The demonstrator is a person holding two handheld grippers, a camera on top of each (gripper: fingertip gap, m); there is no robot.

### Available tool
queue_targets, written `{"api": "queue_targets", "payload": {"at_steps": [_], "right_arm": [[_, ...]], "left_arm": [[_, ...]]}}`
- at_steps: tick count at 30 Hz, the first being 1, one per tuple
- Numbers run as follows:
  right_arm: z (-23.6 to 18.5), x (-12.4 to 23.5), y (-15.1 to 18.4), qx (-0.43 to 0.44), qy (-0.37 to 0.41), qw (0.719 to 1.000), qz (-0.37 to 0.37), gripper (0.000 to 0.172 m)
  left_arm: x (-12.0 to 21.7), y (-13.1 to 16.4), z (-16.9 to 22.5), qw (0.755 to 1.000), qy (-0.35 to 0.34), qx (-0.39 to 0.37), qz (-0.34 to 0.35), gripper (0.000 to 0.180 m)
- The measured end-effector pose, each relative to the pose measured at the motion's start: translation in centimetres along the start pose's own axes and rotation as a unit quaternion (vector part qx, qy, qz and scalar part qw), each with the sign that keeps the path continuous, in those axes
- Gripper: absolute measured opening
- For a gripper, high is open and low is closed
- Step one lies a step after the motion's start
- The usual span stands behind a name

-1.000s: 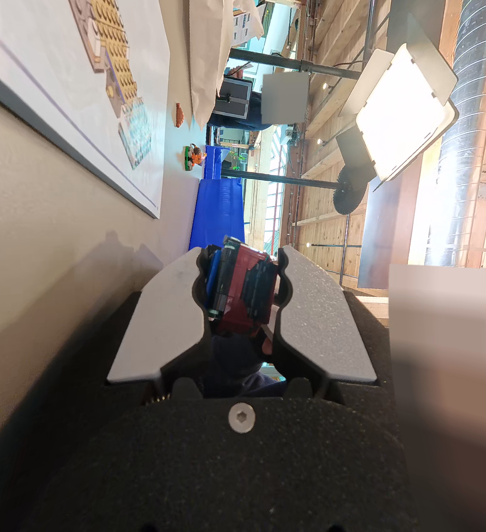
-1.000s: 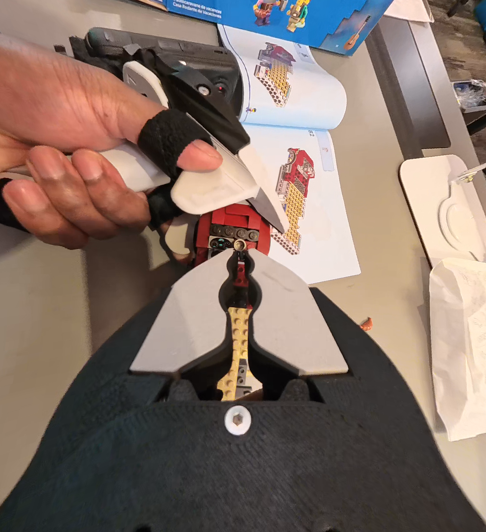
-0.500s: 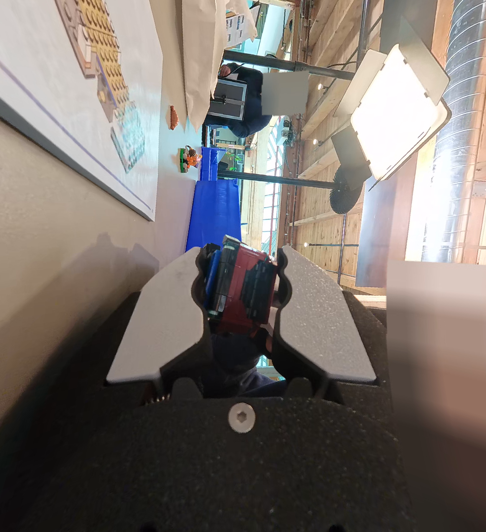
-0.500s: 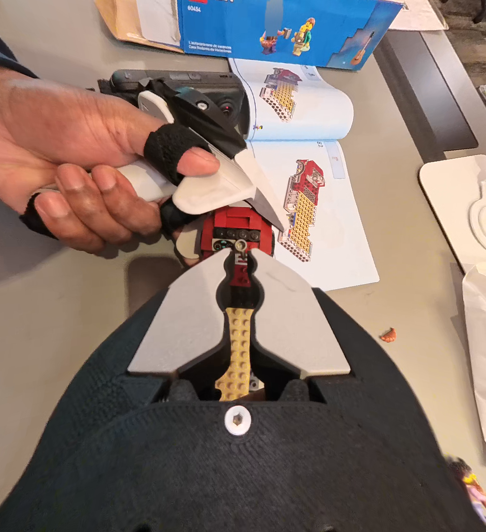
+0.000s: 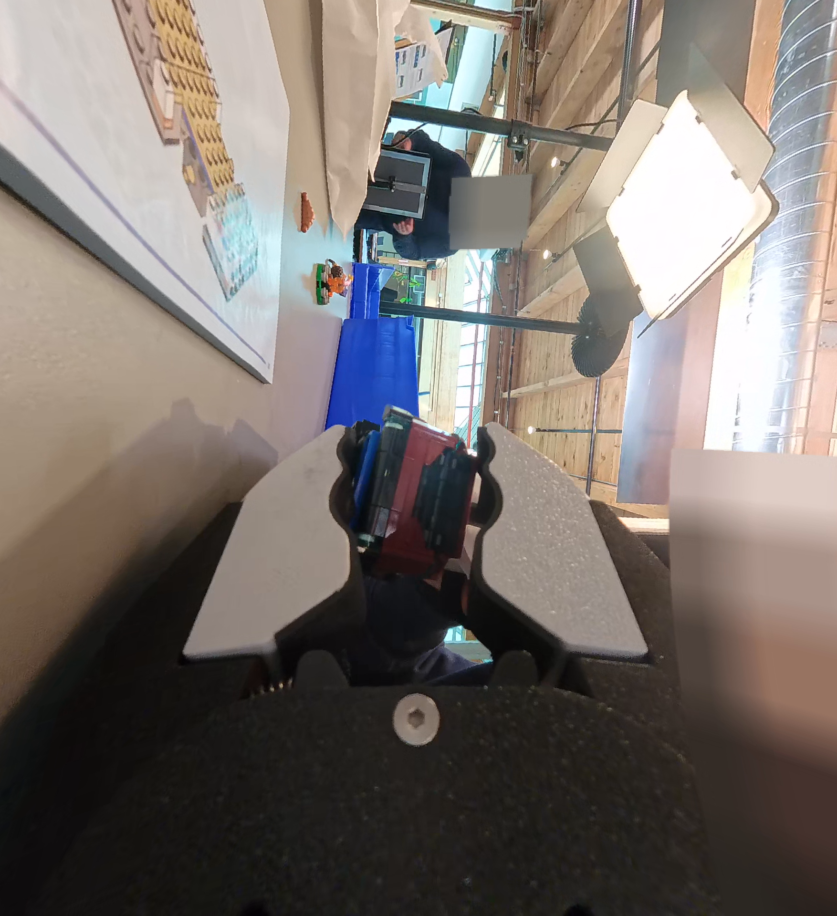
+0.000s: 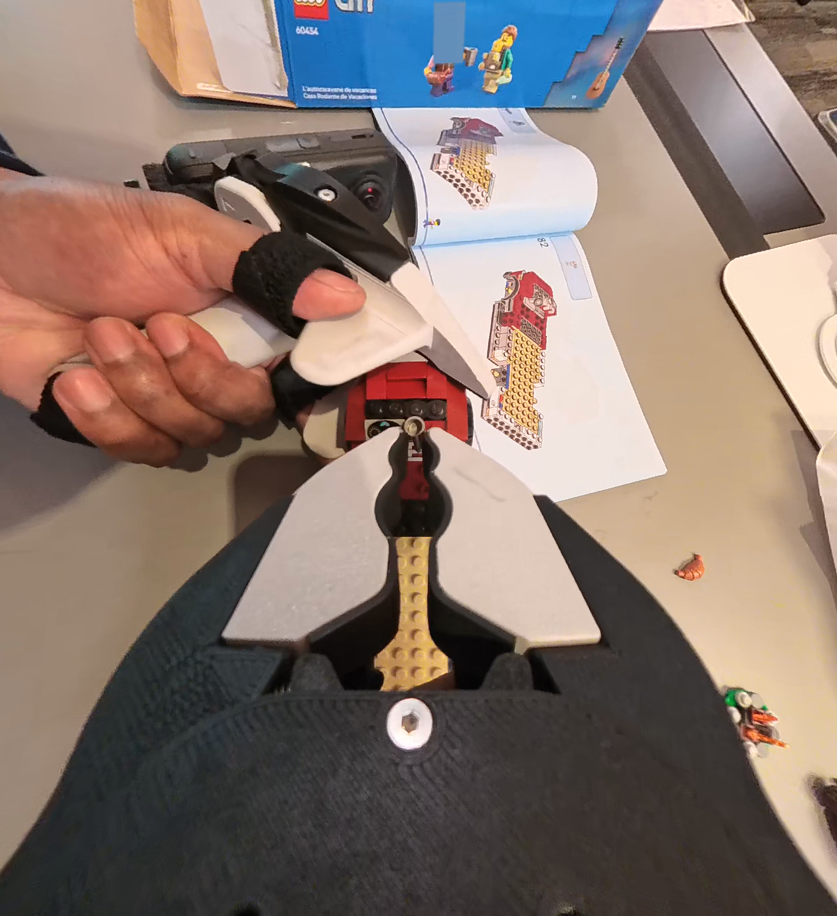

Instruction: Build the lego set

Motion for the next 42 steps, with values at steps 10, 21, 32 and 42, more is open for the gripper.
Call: {"api": "queue_targets", "payload": {"at_steps": [10,21,32,42], "right_arm": [[-0.4,-0.3,0.1,-0.032,0.024,0.999,0.011,0.005],[-0.2,-0.5,0.3,-0.079,0.008,0.997,0.023,0.004],[0.3,0.4,0.1,-0.103,-0.036,0.993,0.049,0.01],[0.6,0.9,0.1,-0.153,-0.055,0.984,0.068,0.003]], "left_arm": [[0.2,-0.1,-0.1,1.0,-0.005,0.006,0.013,0.047],[0.2,-0.1,-0.1,1.0,-0.005,0.004,0.018,0.047],[0.0,-0.2,-0.2,1.0,0.019,-0.004,0.016,0.047],[-0.4,-0.2,0.9,0.995,0.05,-0.085,0.015,0.047]]}}
Point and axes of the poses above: each gripper's, where its closed fingertips meet, x back along the fingers, y out of its underside, z = x × y across the jaws, the point moved 7 cm from there along x, back along the fingers, and after that the axes turned 11 degrees about -x, right-handed, at the moved point
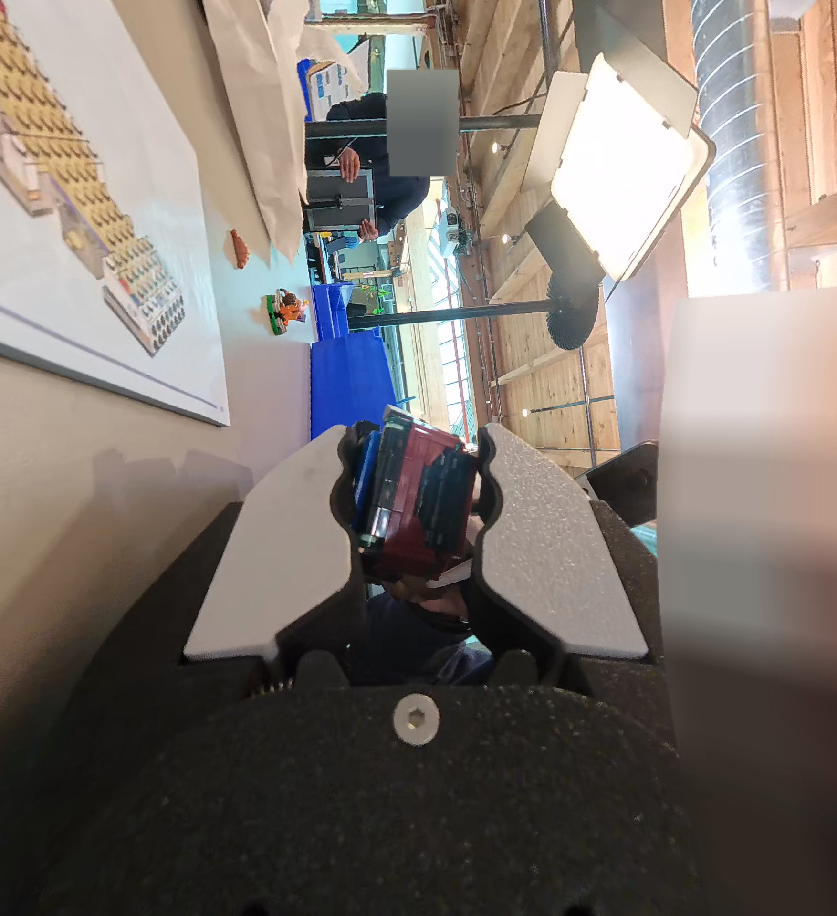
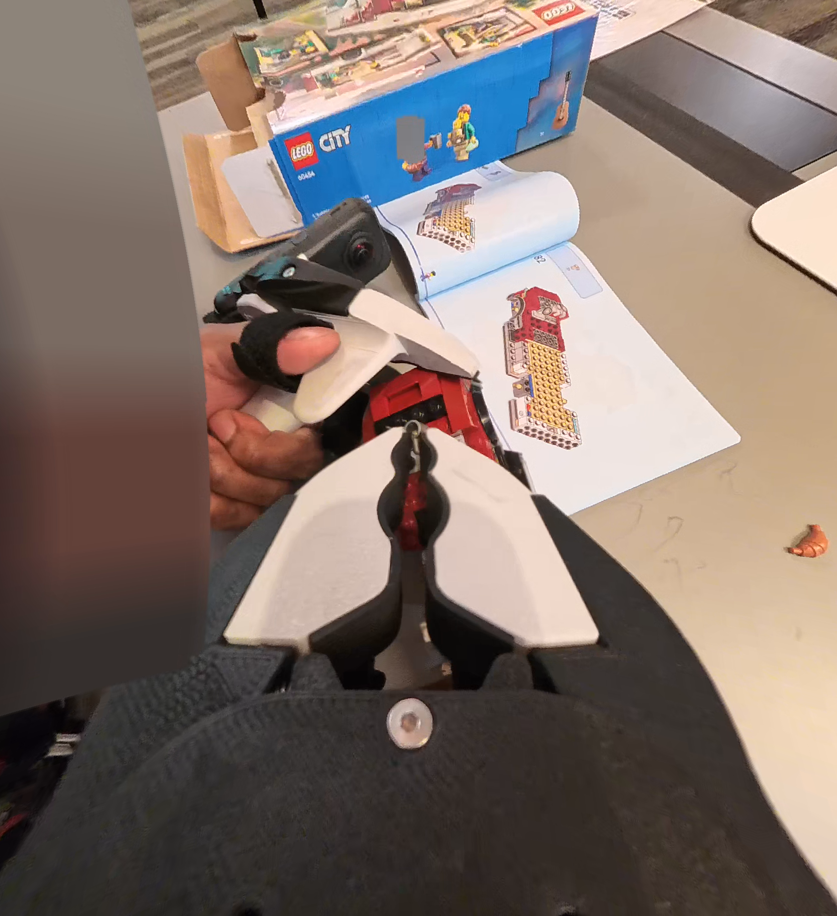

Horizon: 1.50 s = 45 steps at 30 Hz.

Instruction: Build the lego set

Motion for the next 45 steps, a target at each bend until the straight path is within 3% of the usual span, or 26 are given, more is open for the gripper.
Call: {"api": "queue_targets", "payload": {"at_steps": [19,33,45], "right_arm": [[-0.7,1.0,-0.6,0.022,-0.012,0.999,0.021,0.002],[-0.7,1.7,-1.0,0.029,-0.042,0.998,0.027,0.001],[-0.9,1.4,-0.9,0.053,-0.019,0.998,0.026,0.002]], "left_arm": [[-0.2,-0.1,1.9,0.994,0.026,-0.107,-0.003,0.047],[-0.4,0.0,2.8,0.988,0.063,-0.138,-0.013,0.047],[-0.3,-0.1,2.7,0.988,0.049,-0.143,-0.011,0.047]]}}
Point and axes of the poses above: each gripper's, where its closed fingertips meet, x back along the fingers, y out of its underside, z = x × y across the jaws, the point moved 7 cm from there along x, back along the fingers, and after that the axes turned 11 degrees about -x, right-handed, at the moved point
